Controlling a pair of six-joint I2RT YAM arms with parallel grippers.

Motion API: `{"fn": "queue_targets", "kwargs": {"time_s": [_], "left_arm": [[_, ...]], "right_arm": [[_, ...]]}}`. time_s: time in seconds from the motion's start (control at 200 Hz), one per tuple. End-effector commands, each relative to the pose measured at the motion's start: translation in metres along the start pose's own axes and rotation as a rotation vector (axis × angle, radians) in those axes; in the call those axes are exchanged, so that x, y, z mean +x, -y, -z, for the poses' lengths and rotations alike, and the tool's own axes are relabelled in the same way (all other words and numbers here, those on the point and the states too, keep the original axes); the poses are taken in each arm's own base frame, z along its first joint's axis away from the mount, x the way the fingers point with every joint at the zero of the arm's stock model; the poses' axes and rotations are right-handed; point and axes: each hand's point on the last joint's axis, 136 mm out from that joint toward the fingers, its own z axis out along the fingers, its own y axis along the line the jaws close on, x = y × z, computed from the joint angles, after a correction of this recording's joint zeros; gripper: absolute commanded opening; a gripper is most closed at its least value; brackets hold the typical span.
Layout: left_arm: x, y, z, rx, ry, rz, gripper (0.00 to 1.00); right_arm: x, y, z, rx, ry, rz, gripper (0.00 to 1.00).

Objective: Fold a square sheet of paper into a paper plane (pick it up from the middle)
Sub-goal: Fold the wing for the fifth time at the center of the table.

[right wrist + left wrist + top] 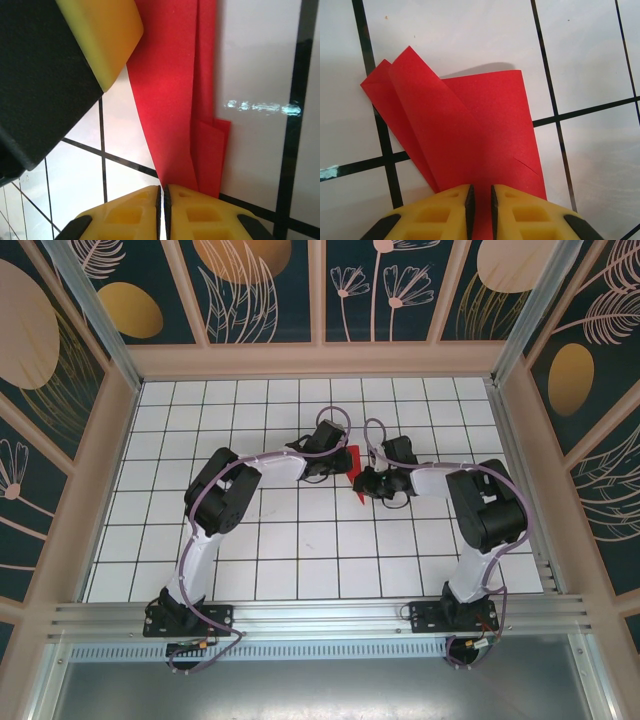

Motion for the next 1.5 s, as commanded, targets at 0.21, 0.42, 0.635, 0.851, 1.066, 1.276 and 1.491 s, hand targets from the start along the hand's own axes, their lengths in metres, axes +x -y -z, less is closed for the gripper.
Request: {"fn": "queue_targets", "kwargs": {"time_s": [0.21,0.42,0.635,0.851,1.066,1.276,1.491], "left_arm": [[-0.021,-0.036,0.003,-0.074,0.035,-0.049,0.27],[-0.042,-0.064,0.002,-0.123,0.080,-0.075,0.29],[-0.064,-0.082,0.003,-0.173,0.128,-0.081,0.30],[-0.099,-0.064,0.038,-0.183,0.229,-0.101,0.40],[-0.110,-0.063,0.089,-0.222,0.337,-0.067,0.62],[-0.101,-0.063,0.117,-0.196,0.374,-0.047,0.81],[-0.090,-0.046,0.133,-0.069,0.385,-0.008,0.91]], "right_arm": [[0.059,0.055,0.000,0.121,-0.148,-0.101,0.15],[0.062,0.057,0.000,0.115,-0.153,-0.114,0.15],[0.055,0.053,0.001,0.095,-0.137,-0.114,0.15],[-0.010,-0.012,0.024,-0.095,0.057,-0.043,0.22],[-0.072,-0.033,0.077,-0.092,0.325,-0.012,0.44],[-0.089,0.011,0.092,0.069,0.411,-0.057,0.53],[-0.077,0.027,0.059,0.163,0.260,0.013,0.49]]}}
